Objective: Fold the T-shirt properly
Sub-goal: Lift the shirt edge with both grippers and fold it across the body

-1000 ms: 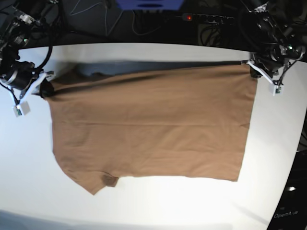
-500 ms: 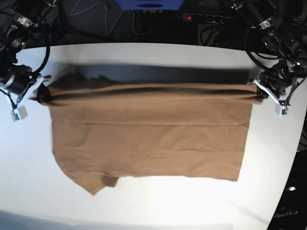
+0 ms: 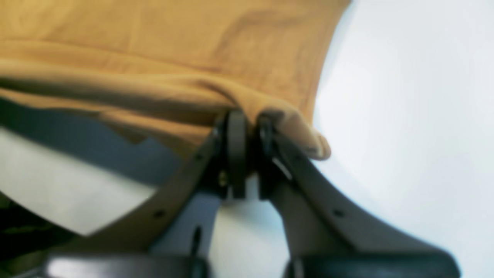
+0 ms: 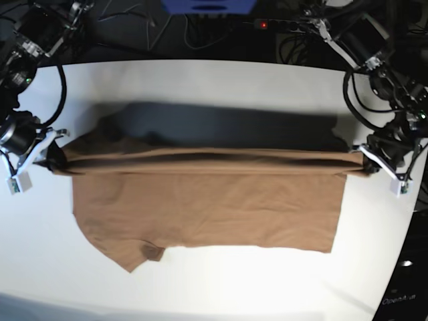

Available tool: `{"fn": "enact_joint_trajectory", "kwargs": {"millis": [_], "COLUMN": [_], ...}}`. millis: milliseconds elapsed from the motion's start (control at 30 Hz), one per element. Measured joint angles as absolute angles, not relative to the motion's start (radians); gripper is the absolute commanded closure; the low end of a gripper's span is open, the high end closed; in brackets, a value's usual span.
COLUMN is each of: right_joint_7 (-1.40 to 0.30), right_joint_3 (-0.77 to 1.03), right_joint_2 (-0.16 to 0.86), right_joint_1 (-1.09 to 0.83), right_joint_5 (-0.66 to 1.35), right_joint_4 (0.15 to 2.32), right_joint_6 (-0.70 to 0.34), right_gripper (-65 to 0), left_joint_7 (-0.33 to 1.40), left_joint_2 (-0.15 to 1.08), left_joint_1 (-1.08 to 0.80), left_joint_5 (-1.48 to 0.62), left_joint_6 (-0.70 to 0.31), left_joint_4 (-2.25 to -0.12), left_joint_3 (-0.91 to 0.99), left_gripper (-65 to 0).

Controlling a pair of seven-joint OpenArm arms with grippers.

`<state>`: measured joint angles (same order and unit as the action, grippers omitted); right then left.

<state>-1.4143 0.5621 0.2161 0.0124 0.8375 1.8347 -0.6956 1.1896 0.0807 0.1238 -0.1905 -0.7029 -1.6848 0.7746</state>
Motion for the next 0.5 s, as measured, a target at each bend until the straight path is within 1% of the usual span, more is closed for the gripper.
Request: {"fn": "enact_joint_trajectory", "kwargs": {"millis": [167, 500], "right_joint_7": [-1.415, -1.415], "right_joint_3": [0.494, 0.428], "right_joint_2": [0.225, 0.225], "right_joint_1": [0.058, 0.125], "right_joint_5": [0.836, 0.807], "right_joint_4": [1.833, 1.833], "right_joint_6": [-0.696, -0.696], "right_gripper": [-0.7, -0.7], "left_joint_7": [1.188, 1.183], "left_joint_2": [0.082, 0.1], "left_joint_1": [0.181, 0.192], "left_joint_5": [-0.191, -0.191], "left_joint_6": [-0.703, -0.702], "left_joint_4": [-1.685, -1.685], "left_joint_3": [0.772, 0.703], "left_gripper": [-3.3, -3.3]}}
